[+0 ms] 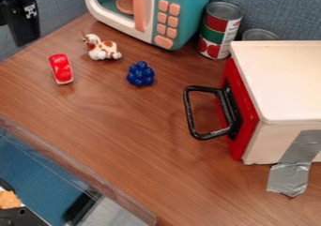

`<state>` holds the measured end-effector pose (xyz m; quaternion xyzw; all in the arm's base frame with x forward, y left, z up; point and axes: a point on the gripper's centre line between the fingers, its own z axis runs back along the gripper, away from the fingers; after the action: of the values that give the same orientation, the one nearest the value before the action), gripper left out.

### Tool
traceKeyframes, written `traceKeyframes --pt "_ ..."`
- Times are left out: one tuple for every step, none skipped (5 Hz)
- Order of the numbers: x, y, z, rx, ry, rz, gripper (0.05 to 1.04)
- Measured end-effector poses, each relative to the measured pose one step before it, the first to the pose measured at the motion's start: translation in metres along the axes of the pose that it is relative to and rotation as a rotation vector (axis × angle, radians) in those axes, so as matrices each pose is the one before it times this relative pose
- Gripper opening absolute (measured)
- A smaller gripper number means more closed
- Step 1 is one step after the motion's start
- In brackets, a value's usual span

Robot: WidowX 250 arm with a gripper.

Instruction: Opening the drawer

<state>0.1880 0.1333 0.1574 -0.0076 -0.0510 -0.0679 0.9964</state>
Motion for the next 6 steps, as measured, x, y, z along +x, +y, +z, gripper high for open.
traceKeyframes --pt "-0.00011 -0.00354 -0.00663 -0.021 0.0098 0.0151 1.0" --pt "0.01425 -0.03224 -0.0119 -0.0417 -0.0323 0.0429 1.0" --pt "0.00864 -0.01782 -0.01376 -0.0353 -0.034 0.1109 1.0" --pt "0.01283 -0.02694 -0.01891 -0.0392 -0.046 0.1734 1.0" --pt "0.01193 -0.02743 -0.02497 -0.0156 -0.0323 0.1007 1.0" --pt "0.00974 -0.02409 -0.0207 -0.0152 -0.0181 0.0576 1.0"
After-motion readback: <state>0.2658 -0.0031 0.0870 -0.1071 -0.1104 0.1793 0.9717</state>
